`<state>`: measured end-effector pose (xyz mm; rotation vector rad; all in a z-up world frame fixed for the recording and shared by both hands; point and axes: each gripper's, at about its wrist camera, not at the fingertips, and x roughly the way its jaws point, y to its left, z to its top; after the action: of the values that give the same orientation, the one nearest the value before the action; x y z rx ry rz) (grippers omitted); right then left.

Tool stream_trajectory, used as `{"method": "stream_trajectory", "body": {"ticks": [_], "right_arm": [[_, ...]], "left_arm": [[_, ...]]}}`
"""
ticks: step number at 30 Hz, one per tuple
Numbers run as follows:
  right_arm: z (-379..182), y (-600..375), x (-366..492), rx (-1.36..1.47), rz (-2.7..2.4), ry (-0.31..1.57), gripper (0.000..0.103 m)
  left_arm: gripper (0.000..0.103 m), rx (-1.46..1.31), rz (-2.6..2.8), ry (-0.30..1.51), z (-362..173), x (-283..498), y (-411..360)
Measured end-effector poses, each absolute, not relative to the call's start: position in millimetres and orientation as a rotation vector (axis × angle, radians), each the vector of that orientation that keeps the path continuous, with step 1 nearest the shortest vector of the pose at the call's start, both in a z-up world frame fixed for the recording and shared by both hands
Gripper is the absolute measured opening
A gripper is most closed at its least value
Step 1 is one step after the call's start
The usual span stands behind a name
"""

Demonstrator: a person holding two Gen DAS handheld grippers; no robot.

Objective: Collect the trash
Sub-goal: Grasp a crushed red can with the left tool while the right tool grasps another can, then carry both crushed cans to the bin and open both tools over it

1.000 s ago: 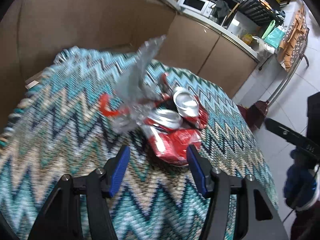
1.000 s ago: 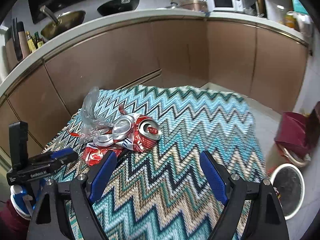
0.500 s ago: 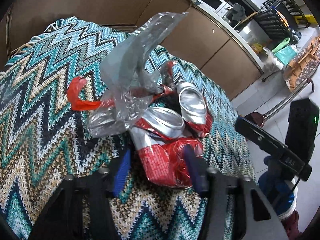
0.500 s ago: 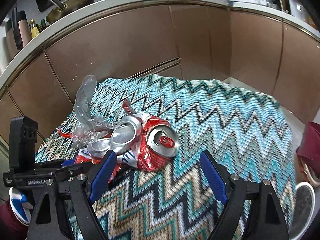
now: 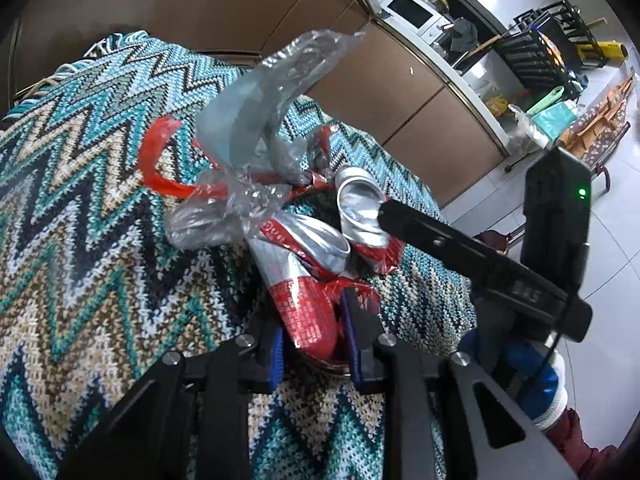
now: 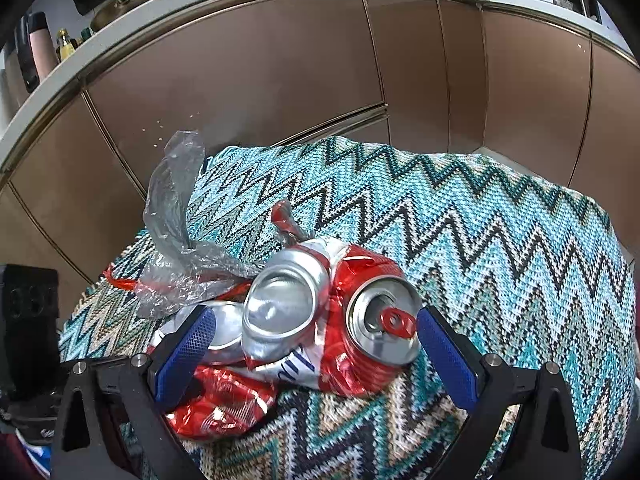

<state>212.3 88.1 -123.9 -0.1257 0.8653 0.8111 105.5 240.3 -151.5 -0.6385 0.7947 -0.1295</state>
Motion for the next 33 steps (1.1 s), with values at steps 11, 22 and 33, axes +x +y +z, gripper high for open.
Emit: {"method": "stream_trajectory", "body": {"ticks": [11,22,33], "right_arm": [[-141,120,216,-0.271,0.682,0.879,0.101],[-138,113,214,-0.313,0.681,0.807,0.068],[-109,63,190,-0.204,0.748,0.776,0.063]], "left_arm": [[0.023,-0.608,-0.138,0.781,-152,69,248],[0.023,-0.603,-0.153,0.768,-150,55,253],[0.023,-0.576,-0.165,0.773,-141,27,232]]}}
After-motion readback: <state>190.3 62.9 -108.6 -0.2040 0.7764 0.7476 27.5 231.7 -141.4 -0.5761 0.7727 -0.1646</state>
